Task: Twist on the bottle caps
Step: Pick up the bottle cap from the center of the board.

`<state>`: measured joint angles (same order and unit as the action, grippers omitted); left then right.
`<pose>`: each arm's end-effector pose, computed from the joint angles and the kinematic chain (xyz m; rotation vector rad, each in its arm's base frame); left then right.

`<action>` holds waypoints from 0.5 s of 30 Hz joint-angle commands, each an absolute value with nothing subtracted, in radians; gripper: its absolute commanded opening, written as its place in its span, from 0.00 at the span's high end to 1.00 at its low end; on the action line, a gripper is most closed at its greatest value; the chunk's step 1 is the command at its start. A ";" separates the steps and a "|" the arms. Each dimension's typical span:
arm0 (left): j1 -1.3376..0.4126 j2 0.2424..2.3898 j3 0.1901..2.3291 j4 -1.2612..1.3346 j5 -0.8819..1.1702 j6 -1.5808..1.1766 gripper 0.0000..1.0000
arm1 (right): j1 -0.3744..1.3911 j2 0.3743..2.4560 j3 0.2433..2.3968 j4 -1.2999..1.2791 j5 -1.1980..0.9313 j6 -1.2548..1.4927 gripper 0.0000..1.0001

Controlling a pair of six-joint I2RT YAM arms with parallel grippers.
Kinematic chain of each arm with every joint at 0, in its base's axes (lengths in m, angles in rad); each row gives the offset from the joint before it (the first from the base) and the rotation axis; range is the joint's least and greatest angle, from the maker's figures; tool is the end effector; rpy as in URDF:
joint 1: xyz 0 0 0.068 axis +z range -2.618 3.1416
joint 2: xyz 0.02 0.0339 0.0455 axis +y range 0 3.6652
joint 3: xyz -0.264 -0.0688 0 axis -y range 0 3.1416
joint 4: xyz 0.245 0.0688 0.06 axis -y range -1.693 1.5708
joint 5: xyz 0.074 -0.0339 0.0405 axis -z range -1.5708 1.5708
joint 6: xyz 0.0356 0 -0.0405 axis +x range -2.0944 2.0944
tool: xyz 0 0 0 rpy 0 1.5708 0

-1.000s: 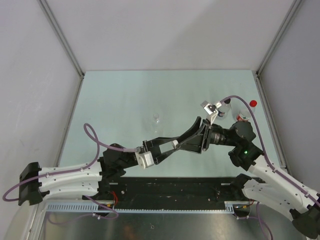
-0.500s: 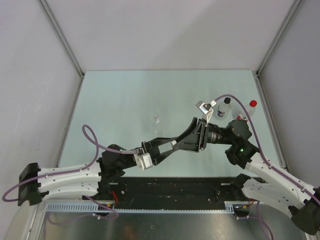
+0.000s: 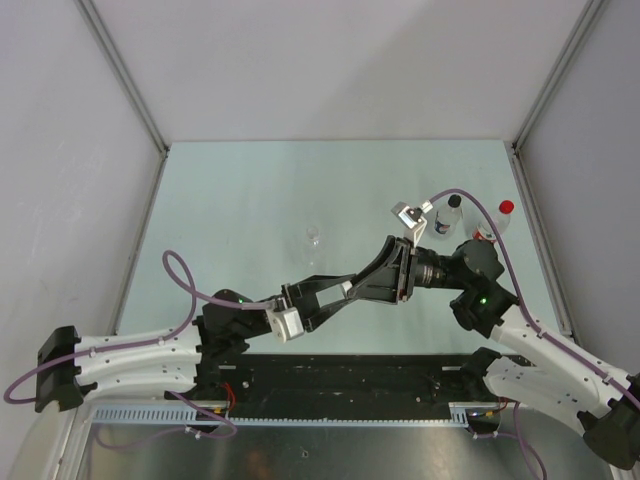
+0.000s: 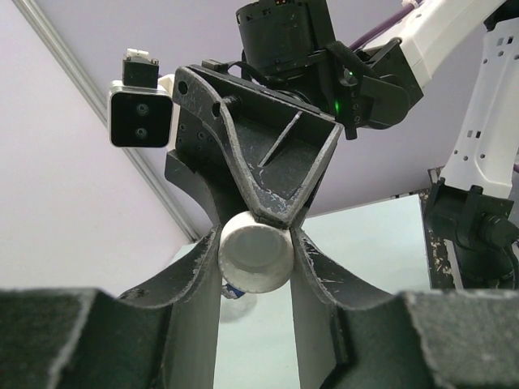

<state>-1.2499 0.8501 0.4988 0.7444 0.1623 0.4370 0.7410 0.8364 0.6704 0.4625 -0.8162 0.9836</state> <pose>0.0568 -0.1890 0.3257 1.0040 0.6960 -0.8085 0.1217 0.1465 0.3569 -0.6649 1.5407 1.8942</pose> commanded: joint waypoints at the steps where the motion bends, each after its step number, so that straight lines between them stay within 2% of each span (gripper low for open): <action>1: -1.249 0.841 0.480 0.764 0.140 0.455 0.67 | 0.749 0.808 0.704 0.526 -0.812 0.988 0.82; 3: -1.249 0.839 0.480 0.764 0.126 0.450 0.42 | 0.750 0.804 0.704 0.515 -0.808 0.983 0.82; 4: -1.249 0.837 0.481 0.764 0.117 0.445 0.35 | 0.749 0.803 0.704 0.506 -0.802 0.978 0.83; 6: -1.249 0.830 0.480 0.764 0.095 0.432 0.12 | 0.748 0.795 0.705 0.488 -0.790 0.966 0.83; 7: -1.249 0.825 0.478 0.764 0.084 0.426 0.06 | 0.747 0.791 0.704 0.479 -0.782 0.959 0.83; 11: -1.248 0.792 0.460 0.764 -0.038 0.389 0.01 | 0.721 0.765 0.704 0.432 -0.766 0.939 0.83; 15: -1.247 0.741 0.422 0.765 -0.333 0.272 0.01 | 0.663 0.732 0.706 0.332 -0.735 0.896 0.84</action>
